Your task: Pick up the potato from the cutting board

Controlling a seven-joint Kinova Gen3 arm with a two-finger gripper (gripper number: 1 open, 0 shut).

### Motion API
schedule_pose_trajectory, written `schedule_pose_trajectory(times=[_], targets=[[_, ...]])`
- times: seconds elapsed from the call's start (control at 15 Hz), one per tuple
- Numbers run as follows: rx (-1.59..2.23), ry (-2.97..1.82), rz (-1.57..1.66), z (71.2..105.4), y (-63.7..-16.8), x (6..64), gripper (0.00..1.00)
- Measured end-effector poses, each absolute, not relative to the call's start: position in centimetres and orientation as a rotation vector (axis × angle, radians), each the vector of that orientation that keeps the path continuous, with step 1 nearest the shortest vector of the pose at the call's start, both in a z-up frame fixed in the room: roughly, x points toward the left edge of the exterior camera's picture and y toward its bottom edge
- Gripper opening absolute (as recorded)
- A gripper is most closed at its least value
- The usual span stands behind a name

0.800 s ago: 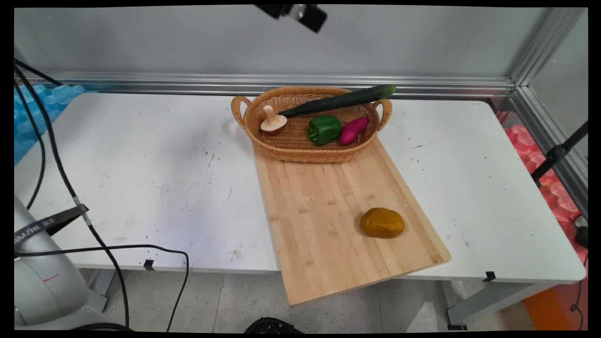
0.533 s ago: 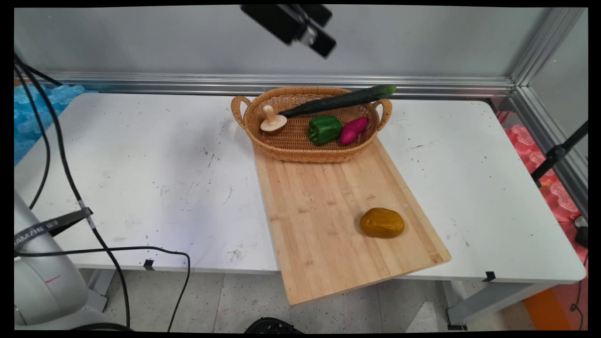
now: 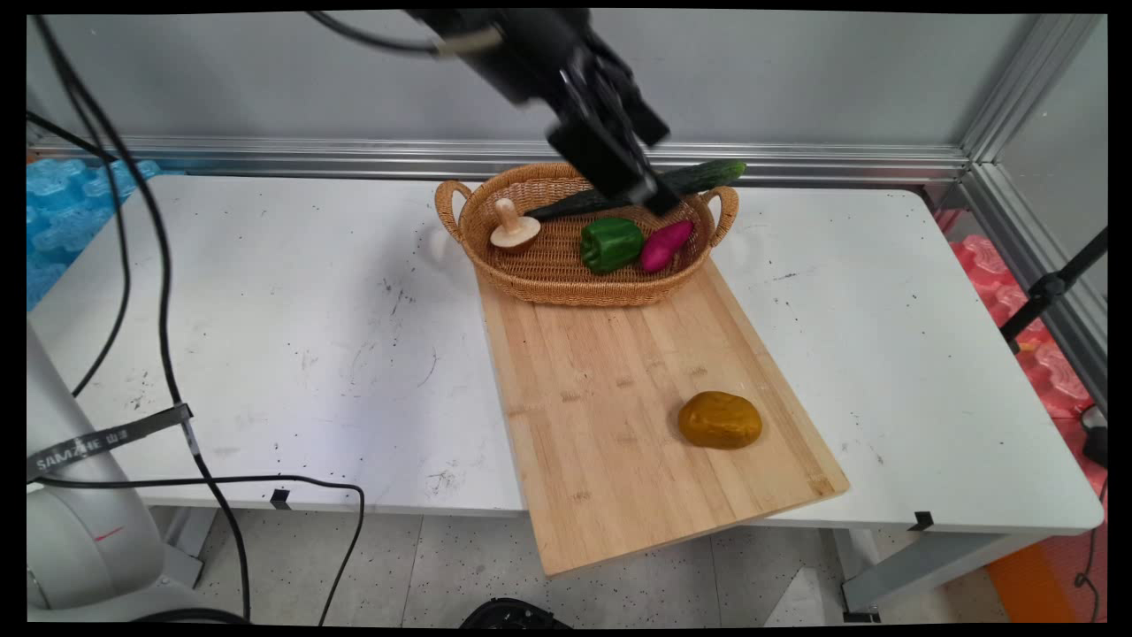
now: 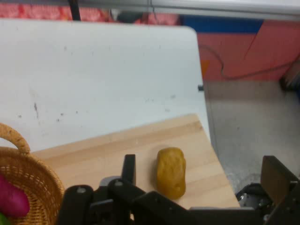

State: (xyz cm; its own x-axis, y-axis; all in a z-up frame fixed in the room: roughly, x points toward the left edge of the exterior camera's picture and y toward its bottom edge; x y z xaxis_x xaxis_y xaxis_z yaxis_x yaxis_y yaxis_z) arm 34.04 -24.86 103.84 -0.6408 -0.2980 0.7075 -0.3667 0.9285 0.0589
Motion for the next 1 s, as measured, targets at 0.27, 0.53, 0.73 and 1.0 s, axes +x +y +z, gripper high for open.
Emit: schedule_pose_trajectory(times=[0.27, 0.53, 0.73, 1.0], targets=[[0.470, -2.371, 0.116, 101.4, -25.6, 31.3, 1.00], [0.481, -2.422, 0.102, 98.9, -26.3, 28.5, 1.00], [0.481, -2.457, 0.091, 97.1, -26.8, 26.7, 1.00], [0.471, -2.528, 0.068, 93.6, -27.5, 23.8, 1.00]])
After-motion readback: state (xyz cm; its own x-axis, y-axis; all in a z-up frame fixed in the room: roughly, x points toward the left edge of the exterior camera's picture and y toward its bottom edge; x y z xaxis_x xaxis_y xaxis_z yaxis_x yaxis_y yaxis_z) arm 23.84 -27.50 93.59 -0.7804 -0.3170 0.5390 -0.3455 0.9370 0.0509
